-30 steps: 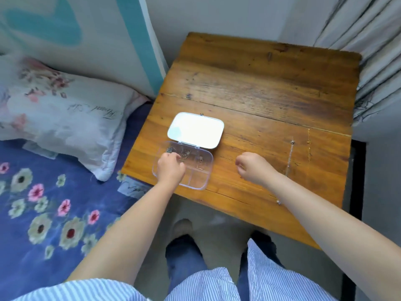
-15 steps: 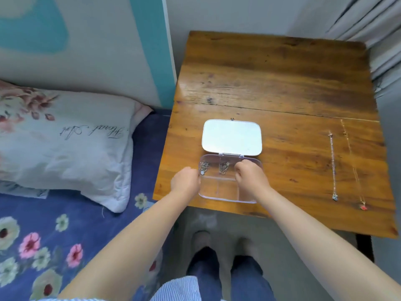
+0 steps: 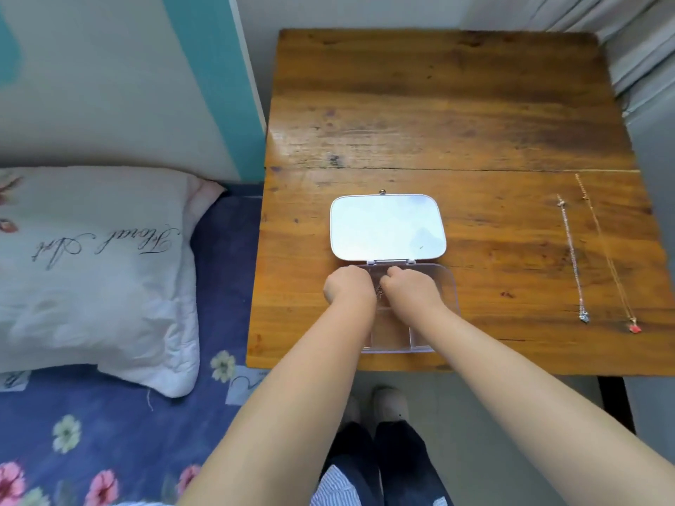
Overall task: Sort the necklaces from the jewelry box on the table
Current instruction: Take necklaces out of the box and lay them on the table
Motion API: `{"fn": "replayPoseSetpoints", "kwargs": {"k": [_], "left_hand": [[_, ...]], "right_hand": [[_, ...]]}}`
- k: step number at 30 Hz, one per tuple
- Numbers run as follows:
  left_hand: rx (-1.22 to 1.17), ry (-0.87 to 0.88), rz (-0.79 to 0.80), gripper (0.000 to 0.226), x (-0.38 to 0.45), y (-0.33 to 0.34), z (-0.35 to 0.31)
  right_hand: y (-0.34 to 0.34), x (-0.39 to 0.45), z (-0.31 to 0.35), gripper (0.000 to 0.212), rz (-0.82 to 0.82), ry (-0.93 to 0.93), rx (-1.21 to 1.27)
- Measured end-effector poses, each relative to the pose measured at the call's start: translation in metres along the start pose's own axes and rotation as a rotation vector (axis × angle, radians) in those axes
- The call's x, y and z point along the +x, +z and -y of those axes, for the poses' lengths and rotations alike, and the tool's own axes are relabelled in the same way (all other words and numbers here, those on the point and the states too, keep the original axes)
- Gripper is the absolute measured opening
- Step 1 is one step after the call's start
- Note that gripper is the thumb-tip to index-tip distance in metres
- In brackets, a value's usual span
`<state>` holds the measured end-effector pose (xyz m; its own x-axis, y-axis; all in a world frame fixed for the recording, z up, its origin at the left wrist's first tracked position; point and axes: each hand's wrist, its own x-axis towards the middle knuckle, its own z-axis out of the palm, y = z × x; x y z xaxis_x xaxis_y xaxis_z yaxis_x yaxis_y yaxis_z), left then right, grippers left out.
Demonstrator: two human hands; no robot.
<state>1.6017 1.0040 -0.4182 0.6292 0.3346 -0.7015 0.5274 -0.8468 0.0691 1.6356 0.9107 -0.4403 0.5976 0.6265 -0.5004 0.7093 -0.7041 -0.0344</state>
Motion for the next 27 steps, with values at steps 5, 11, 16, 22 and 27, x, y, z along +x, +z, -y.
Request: {"fn": "replayPoseSetpoints", "kwargs": {"k": [5, 11, 16, 22, 27], "left_hand": [[0.088, 0.028, -0.030, 0.035, 0.002, 0.002, -0.004], [0.181, 0.062, -0.025, 0.036, 0.005, 0.006, -0.008], [0.291, 0.075, -0.007, 0.039, 0.005, 0.010, -0.010], [0.451, 0.164, -0.038, 0.038, 0.008, 0.009, -0.005], [0.563, 0.194, -0.005, 0.038, 0.002, -0.001, -0.003]], "right_hand": [[0.011, -0.004, -0.014, 0.021, -0.201, -0.035, 0.144], [0.004, -0.034, -0.028, 0.014, -0.361, 0.127, 0.639], [-0.006, -0.060, -0.044, 0.021, -0.291, 0.327, 1.193], [0.005, -0.080, -0.049, 0.019, -0.246, 0.333, 1.310], [0.002, -0.101, -0.053, 0.014, -0.345, 0.321, 1.181]]}}
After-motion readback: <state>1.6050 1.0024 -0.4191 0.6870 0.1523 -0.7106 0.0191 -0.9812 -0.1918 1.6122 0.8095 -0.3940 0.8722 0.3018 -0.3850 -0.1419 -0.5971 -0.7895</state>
